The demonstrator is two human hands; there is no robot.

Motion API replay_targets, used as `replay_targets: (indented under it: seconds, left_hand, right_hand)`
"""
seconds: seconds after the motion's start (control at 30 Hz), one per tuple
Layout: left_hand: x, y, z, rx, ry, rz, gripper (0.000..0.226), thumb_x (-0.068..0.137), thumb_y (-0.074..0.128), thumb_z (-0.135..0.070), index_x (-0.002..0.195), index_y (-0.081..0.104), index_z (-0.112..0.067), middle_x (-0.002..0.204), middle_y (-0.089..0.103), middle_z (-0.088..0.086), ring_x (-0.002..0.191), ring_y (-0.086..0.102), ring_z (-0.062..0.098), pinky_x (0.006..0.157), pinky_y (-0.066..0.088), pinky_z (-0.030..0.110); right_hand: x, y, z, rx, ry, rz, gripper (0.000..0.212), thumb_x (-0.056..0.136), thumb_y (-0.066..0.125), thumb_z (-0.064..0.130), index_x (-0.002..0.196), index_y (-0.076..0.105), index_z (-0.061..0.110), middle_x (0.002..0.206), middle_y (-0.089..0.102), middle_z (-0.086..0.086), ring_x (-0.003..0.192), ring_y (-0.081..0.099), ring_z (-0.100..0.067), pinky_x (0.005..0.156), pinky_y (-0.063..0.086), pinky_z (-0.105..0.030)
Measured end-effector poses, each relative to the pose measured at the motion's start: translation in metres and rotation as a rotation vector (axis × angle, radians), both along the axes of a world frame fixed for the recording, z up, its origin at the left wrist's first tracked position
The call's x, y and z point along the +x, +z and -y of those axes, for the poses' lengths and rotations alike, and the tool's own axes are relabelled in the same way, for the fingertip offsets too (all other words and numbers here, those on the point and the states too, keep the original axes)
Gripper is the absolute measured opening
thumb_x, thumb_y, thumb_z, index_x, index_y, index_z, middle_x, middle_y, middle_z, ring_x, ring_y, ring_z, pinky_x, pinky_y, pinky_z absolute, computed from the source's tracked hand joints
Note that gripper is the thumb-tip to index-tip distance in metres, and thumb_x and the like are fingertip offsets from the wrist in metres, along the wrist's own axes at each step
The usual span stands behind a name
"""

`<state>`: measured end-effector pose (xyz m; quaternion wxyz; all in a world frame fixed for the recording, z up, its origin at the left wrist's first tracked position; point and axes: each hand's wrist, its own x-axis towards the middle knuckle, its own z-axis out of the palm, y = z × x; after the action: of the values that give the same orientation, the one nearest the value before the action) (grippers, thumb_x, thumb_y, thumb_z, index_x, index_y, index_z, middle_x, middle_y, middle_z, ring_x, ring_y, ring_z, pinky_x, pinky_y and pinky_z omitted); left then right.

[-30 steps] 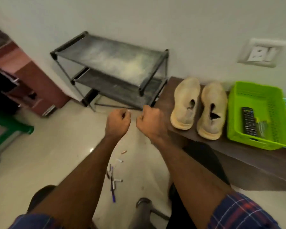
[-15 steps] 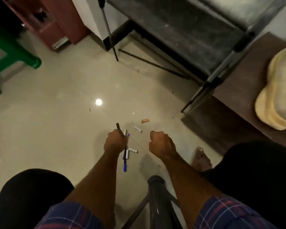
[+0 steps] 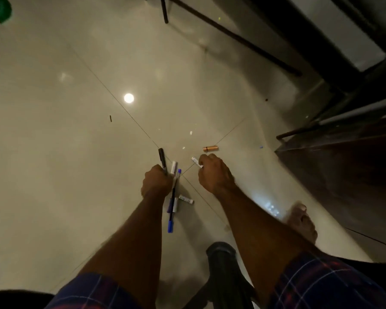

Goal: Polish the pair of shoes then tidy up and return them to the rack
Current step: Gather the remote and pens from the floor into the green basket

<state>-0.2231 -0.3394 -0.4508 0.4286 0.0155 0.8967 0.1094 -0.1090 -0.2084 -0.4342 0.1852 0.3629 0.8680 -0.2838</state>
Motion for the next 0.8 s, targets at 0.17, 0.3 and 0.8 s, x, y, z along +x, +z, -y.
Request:
replay_targets:
  seconds: [0.17, 0.3, 0.8]
  left_hand:
    - [-0.006, -0.023, 0.0, -0.073, 0.078, -0.045, 0.025, 0.086, 0.067, -0.027, 0.106, 0.057, -0.015, 0.102, 0.062, 0.008, 0.093, 0.064, 0.03, 0.084, 0.058, 0.046]
    - [-0.005, -0.029, 0.001, -0.057, 0.08, -0.077, 0.025, 0.085, 0.063, -0.025, 0.107, 0.059, -0.014, 0.107, 0.064, 0.011, 0.094, 0.066, 0.032, 0.084, 0.058, 0.046]
    - [0.004, -0.022, 0.02, -0.049, -0.047, -0.12, 0.036, 0.096, 0.056, -0.034, 0.119, 0.054, -0.007, 0.116, 0.061, 0.015, 0.102, 0.061, 0.035, 0.078, 0.052, 0.04]
  right_hand:
    - [-0.016, -0.032, 0.004, 0.044, 0.044, 0.013, 0.033, 0.092, 0.062, 0.02, 0.123, 0.05, 0.018, 0.127, 0.054, -0.009, 0.109, 0.058, -0.026, 0.087, 0.053, -0.042]
    - [-0.018, -0.045, 0.004, 0.095, 0.027, 0.034, 0.039, 0.09, 0.067, 0.019, 0.124, 0.048, 0.017, 0.126, 0.056, -0.009, 0.106, 0.06, -0.028, 0.084, 0.054, -0.043]
    - [-0.029, -0.034, 0.038, 0.079, 0.582, -0.102, 0.041, 0.091, 0.056, 0.013, 0.124, 0.058, 0.036, 0.15, 0.032, -0.004, 0.125, 0.04, -0.031, 0.091, 0.038, -0.043]
